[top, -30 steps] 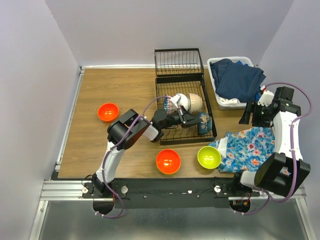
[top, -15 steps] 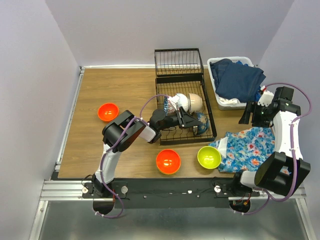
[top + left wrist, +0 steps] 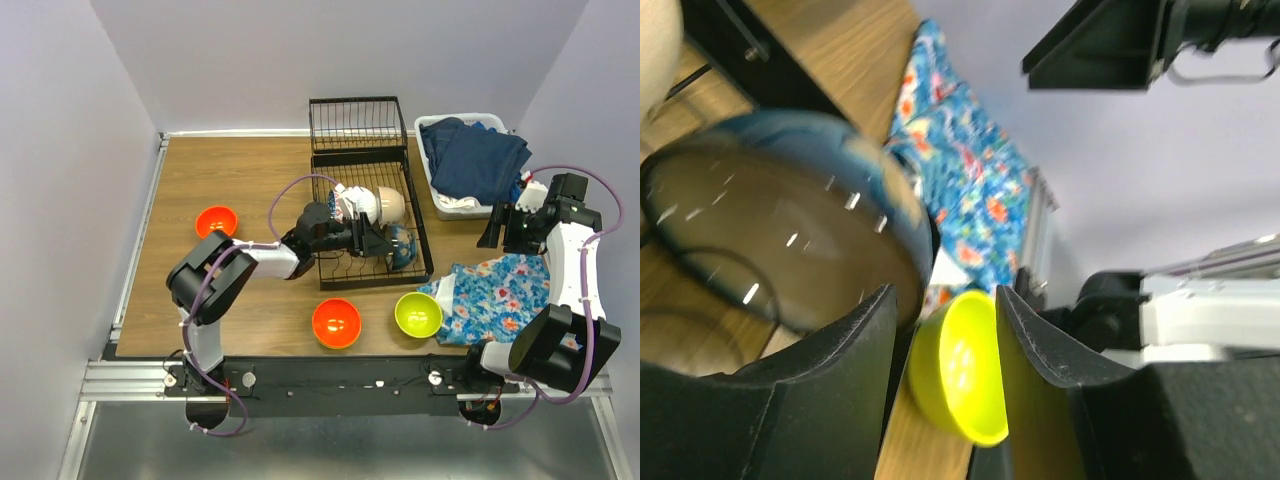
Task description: Load the bowls into the dish rack
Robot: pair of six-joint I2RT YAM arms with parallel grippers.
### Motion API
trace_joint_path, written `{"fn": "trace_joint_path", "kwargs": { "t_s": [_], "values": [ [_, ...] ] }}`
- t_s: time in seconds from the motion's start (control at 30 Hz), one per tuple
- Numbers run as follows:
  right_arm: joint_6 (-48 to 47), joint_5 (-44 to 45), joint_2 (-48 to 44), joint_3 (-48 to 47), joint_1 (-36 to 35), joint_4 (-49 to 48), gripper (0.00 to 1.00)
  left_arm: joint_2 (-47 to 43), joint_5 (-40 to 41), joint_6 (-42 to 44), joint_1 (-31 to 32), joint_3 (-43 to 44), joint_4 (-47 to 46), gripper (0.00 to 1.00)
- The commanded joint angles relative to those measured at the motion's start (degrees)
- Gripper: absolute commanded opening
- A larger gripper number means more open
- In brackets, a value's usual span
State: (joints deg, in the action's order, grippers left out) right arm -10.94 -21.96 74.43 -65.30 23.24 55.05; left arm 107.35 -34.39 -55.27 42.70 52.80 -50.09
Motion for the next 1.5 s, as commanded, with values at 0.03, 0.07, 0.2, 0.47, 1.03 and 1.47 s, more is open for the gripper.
{"fn": "trace_joint_path", "kwargs": {
  "t_s": [0.03,0.07,0.2,0.47,1.03,1.47],
  "values": [
    [-0.84,-0.98,-0.34,-1.85,-0.13,-0.20,0.78,-8.55,-2.43,13.68,-1.21,-2.61,13.51,0.53],
    [-0.84,-1.07,-0.34,-1.68,-0.13,-0.64,0.78,-9.26,-2.87,14.91,-1.21,-3.22,14.31,0.53],
    [-0.49,-1.95,-0.52,-1.32,-0.13,-1.08,0.78,-13.82,-3.22,20.53,-1.74,-3.75,23.76,0.53],
    [-2.42,-2.39,-1.66,-2.81,-0.13,-2.48,0.78,-29.56,-13.93,65.53,0.71,1.05,49.87,0.56],
    [10.76,-2.12,-8.34,-10.37,3.38,-4.60,0.80,-8.59,21.47,94.99,32.44,25.86,82.70,0.58],
    [9.27,-0.46,-9.48,-12.22,3.03,-3.89,0.81,4.01,20.68,92.80,33.85,33.95,82.16,0.52]
  ]
}}
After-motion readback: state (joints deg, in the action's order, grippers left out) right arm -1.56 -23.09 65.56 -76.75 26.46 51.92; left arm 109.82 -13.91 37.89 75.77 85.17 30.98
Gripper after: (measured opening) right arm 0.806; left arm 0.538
